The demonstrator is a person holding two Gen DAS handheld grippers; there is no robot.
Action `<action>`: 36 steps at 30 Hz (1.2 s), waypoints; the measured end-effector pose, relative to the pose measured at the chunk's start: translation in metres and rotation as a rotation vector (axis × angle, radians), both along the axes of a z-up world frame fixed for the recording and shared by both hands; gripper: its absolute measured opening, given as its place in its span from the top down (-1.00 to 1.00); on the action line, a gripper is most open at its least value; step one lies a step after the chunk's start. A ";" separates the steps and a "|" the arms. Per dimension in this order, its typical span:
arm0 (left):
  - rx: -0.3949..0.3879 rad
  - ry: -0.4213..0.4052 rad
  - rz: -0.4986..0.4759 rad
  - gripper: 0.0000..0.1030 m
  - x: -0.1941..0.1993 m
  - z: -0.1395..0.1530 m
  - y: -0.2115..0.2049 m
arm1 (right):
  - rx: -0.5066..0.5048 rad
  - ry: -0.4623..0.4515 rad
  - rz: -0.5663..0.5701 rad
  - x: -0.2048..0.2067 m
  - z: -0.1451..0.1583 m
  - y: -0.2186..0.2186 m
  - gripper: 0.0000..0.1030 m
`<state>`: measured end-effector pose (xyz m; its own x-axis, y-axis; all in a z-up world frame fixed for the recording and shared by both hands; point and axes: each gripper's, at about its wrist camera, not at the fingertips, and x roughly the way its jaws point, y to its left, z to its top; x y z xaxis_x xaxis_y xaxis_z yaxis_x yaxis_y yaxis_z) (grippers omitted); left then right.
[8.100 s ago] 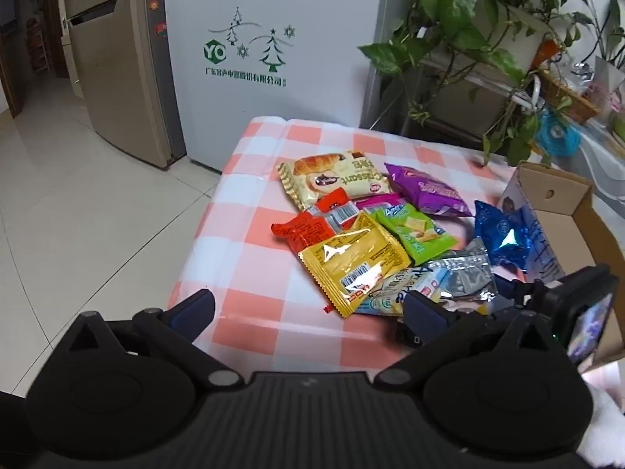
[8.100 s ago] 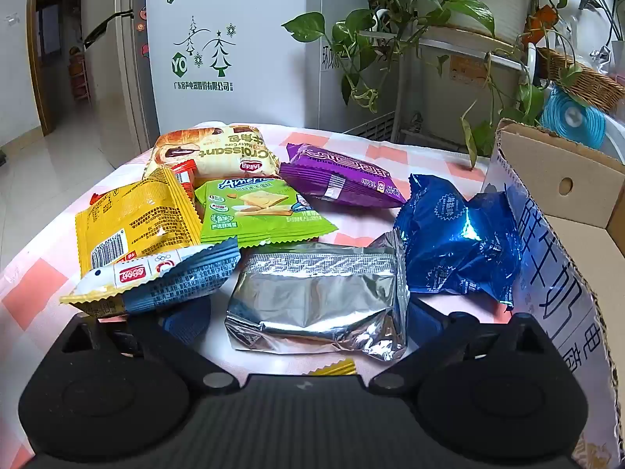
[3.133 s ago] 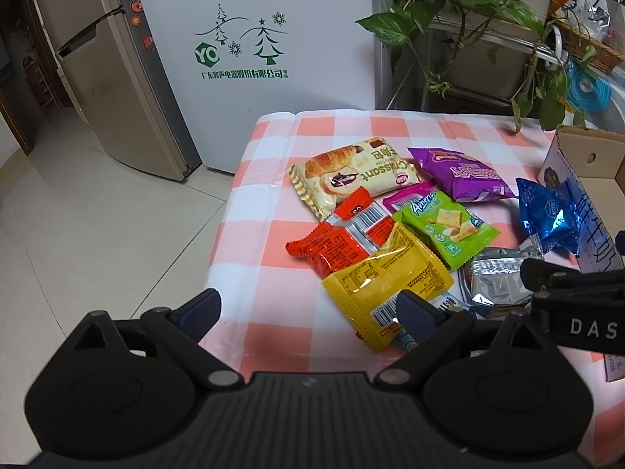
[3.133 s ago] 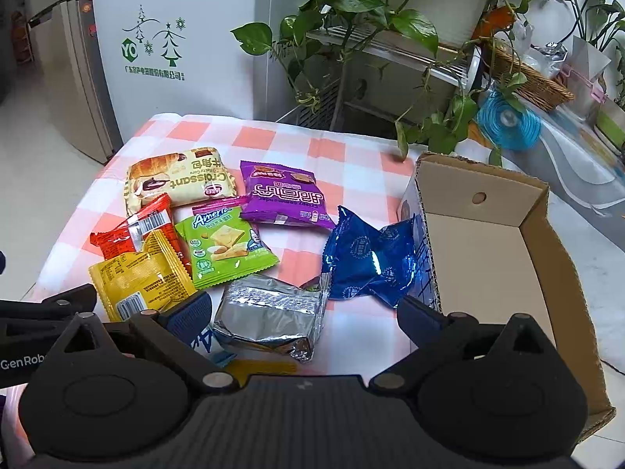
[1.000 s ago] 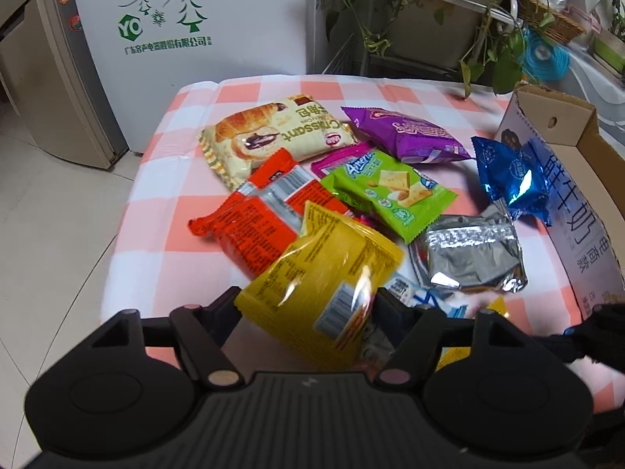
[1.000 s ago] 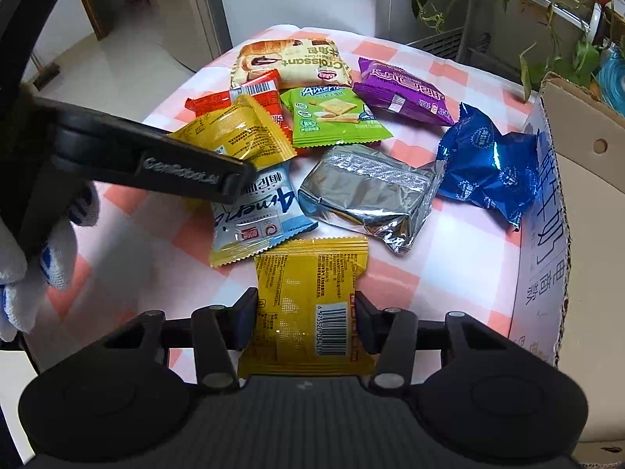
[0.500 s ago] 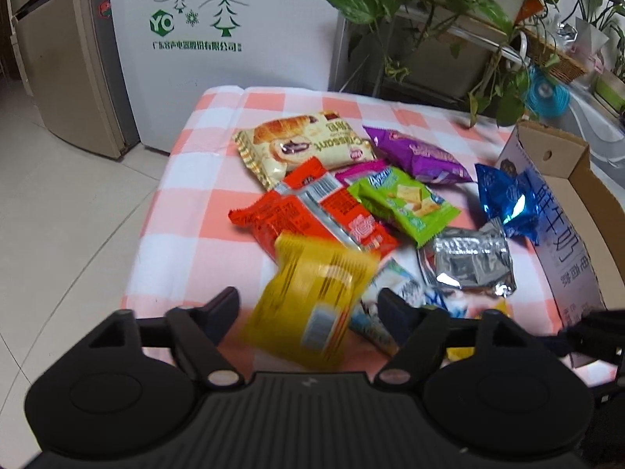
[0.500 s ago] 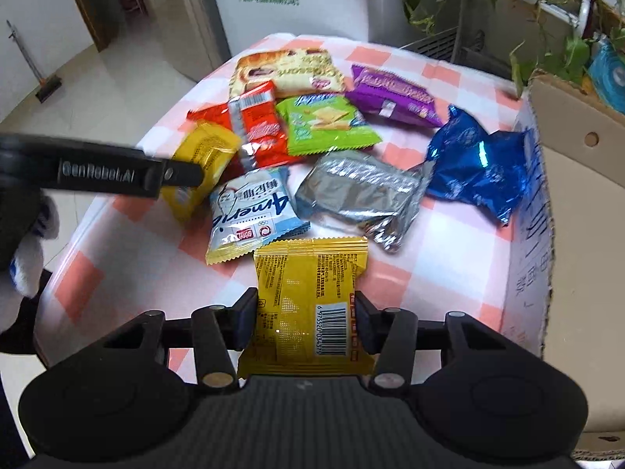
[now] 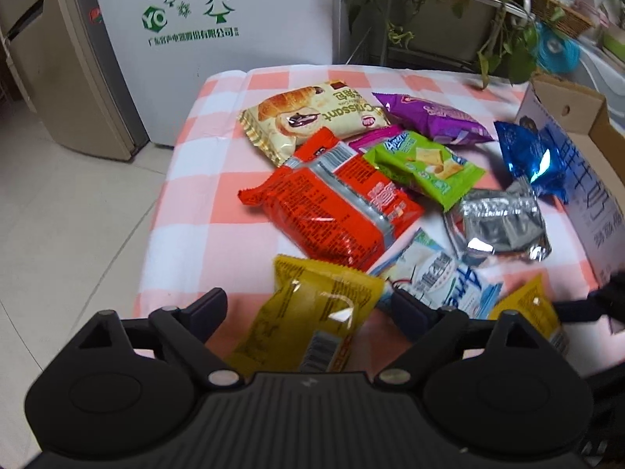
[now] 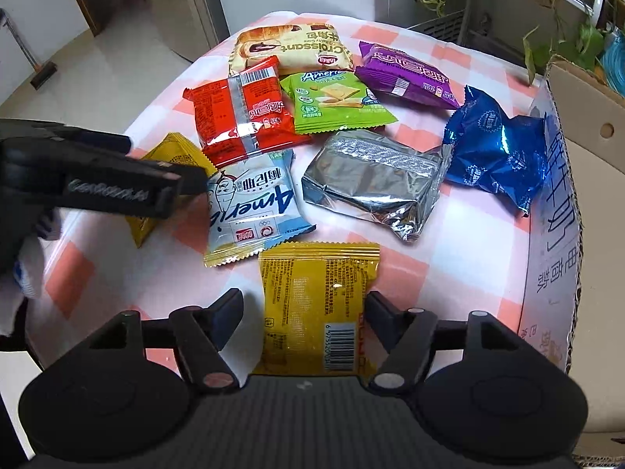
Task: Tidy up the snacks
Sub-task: 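Grasp a yellow packet with the left tool while the right tool grasps another yellow packet, then lift and carry both yellow packets over the cardboard box with both tools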
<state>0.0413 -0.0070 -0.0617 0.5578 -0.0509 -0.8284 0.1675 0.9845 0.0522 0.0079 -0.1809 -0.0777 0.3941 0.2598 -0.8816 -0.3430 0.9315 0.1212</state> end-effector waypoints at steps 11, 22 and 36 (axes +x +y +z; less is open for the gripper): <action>0.009 0.039 -0.052 -0.37 -0.010 -0.016 0.008 | -0.048 -0.025 0.009 0.000 0.002 0.002 -0.13; -0.003 -0.008 -0.051 -0.15 -0.024 0.000 0.000 | -0.027 -0.097 -0.028 -0.006 0.021 -0.012 -0.07; -0.063 -0.069 -0.038 -0.04 -0.037 0.023 -0.011 | 0.034 -0.173 -0.057 -0.006 0.042 -0.021 -0.06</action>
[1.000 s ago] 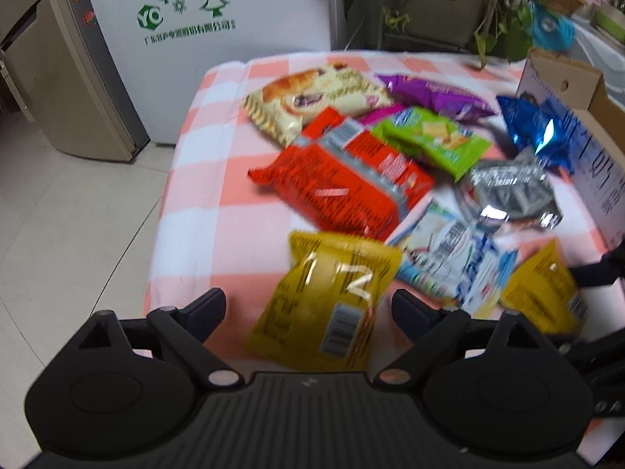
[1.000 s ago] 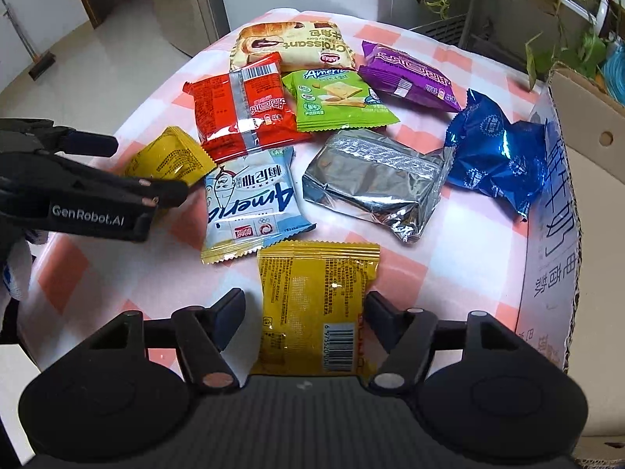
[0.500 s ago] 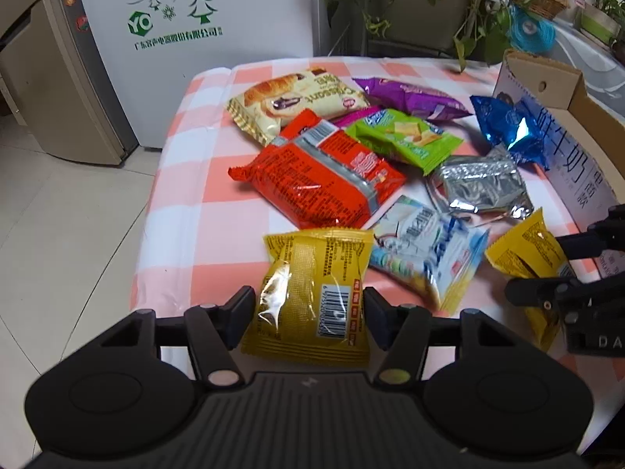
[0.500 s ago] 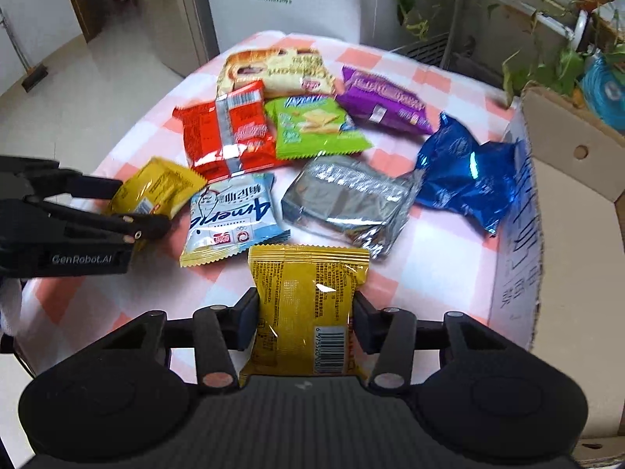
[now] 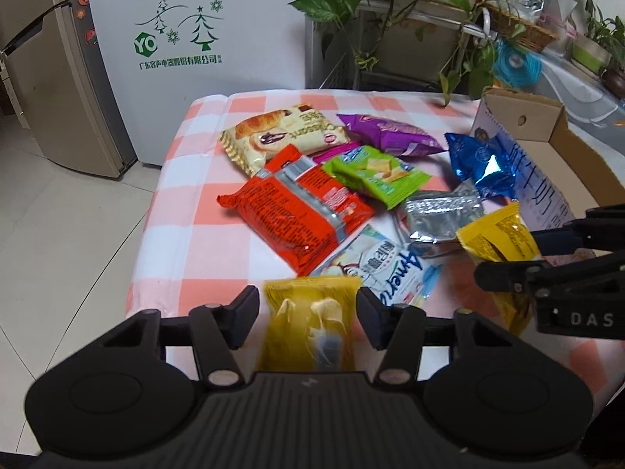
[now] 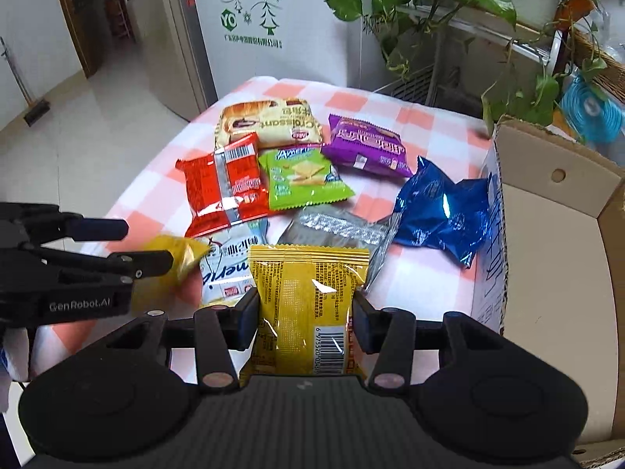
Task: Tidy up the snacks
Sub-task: 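Lift and carry both yellow packets over the cardboard box with both tools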
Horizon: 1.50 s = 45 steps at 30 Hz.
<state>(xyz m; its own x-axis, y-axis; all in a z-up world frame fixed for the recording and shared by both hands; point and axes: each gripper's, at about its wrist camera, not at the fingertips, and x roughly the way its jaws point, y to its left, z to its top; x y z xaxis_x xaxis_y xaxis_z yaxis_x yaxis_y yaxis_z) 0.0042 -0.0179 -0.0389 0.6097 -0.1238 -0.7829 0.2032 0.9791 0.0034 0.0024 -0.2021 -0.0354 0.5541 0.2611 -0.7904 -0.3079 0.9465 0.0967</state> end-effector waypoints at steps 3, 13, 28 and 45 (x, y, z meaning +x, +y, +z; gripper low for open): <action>-0.002 -0.004 -0.002 -0.02 0.000 0.001 -0.003 | 0.005 -0.004 -0.002 0.000 0.001 0.000 -0.06; -0.018 0.044 0.013 -0.48 -0.001 -0.002 0.015 | 0.046 0.019 -0.025 0.005 0.000 -0.003 -0.06; 0.023 0.101 -0.031 -0.09 -0.001 -0.038 0.006 | 0.048 0.027 -0.021 0.011 -0.004 0.006 -0.07; -0.043 -0.017 0.094 -0.04 -0.016 0.001 0.014 | 0.059 -0.004 -0.021 0.007 0.004 -0.001 -0.07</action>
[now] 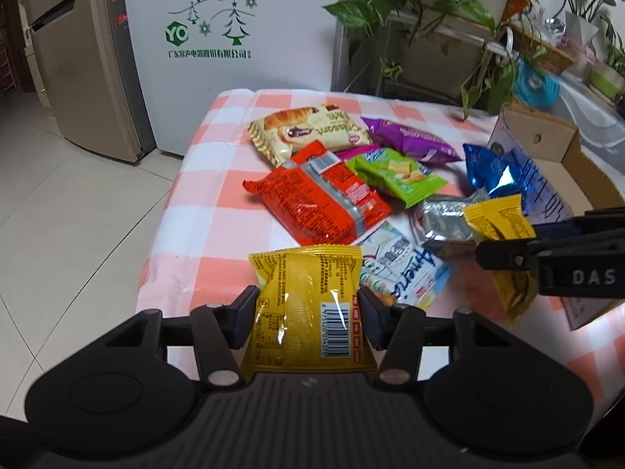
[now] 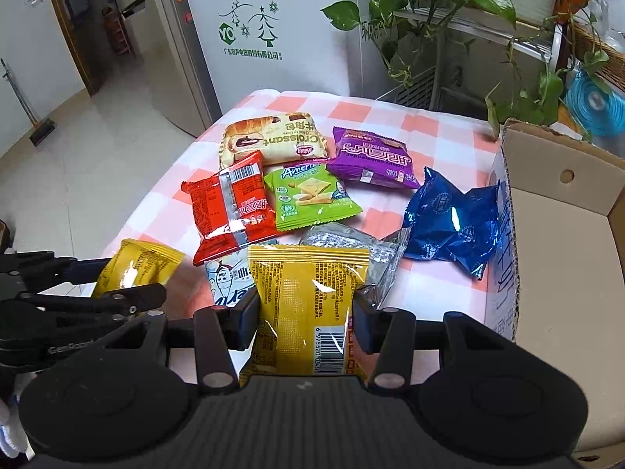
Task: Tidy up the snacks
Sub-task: 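Lift and carry both yellow packets over the cardboard box with both tools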
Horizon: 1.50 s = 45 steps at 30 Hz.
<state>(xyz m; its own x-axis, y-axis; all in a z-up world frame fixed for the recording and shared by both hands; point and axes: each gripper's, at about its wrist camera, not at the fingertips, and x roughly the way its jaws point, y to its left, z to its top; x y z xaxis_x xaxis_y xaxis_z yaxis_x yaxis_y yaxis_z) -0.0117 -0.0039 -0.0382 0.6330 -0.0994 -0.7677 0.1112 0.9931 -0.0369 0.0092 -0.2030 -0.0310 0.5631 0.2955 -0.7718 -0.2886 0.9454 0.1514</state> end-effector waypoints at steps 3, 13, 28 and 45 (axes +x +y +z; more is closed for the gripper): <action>0.000 -0.024 0.008 -0.04 -0.001 0.008 -0.005 | -0.001 -0.025 -0.001 -0.002 0.006 -0.002 -0.07; -0.014 -0.074 -0.028 -0.04 0.003 0.032 -0.041 | -0.002 -0.062 -0.078 -0.002 0.019 -0.027 -0.07; -0.027 -0.104 -0.107 -0.04 0.017 0.051 -0.111 | 0.026 -0.098 -0.256 -0.004 0.032 -0.089 -0.07; -0.054 -0.102 -0.226 -0.05 0.032 0.054 -0.196 | 0.155 -0.116 -0.512 -0.011 0.041 -0.176 -0.07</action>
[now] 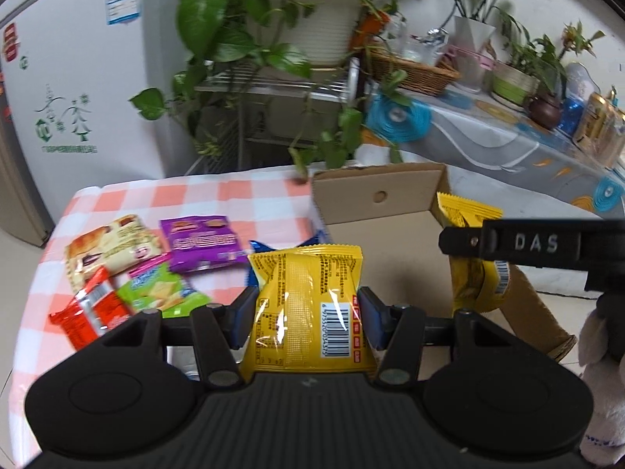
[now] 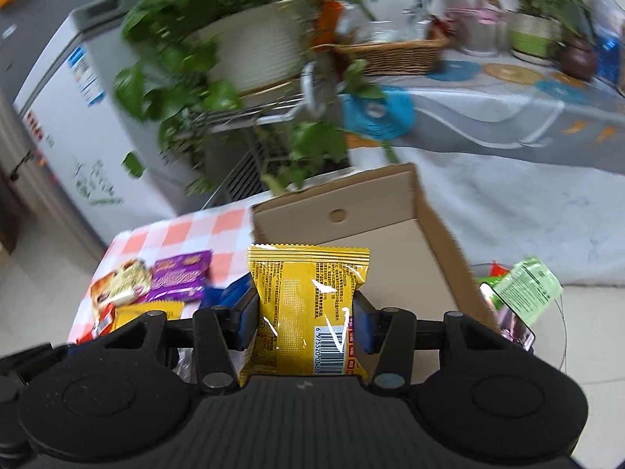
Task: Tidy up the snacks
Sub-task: 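Lift and carry both yellow packets over the cardboard box with both tools, then open both tools to drop the yellow packets into the box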
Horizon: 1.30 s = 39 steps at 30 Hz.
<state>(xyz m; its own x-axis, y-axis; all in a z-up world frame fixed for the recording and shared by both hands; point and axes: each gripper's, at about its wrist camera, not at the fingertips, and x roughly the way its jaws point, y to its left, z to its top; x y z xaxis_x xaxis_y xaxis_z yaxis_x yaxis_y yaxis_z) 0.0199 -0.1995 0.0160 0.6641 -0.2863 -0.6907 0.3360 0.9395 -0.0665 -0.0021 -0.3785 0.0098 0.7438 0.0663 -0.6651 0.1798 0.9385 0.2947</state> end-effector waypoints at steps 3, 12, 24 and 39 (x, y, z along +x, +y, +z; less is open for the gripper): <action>0.000 0.008 -0.017 -0.05 0.001 -0.004 -0.013 | 0.012 0.005 -0.025 -0.003 -0.002 -0.007 -0.07; 0.023 0.035 -0.063 -0.05 0.008 -0.015 -0.047 | 0.037 0.055 -0.124 -0.002 -0.013 -0.025 -0.08; 0.112 0.056 -0.057 -0.71 0.009 -0.023 -0.065 | 0.054 0.059 -0.211 -0.003 -0.014 -0.034 -0.49; 0.151 0.061 -0.062 -0.81 0.008 -0.018 -0.052 | 0.036 0.056 -0.193 0.003 -0.014 -0.025 -0.57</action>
<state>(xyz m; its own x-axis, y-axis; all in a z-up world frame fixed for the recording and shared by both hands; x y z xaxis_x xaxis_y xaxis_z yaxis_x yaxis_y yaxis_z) 0.0275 -0.2519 -0.0024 0.6038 -0.2151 -0.7675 0.3929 0.9181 0.0519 0.0006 -0.4040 -0.0045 0.7067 -0.0492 -0.7058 0.3726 0.8739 0.3121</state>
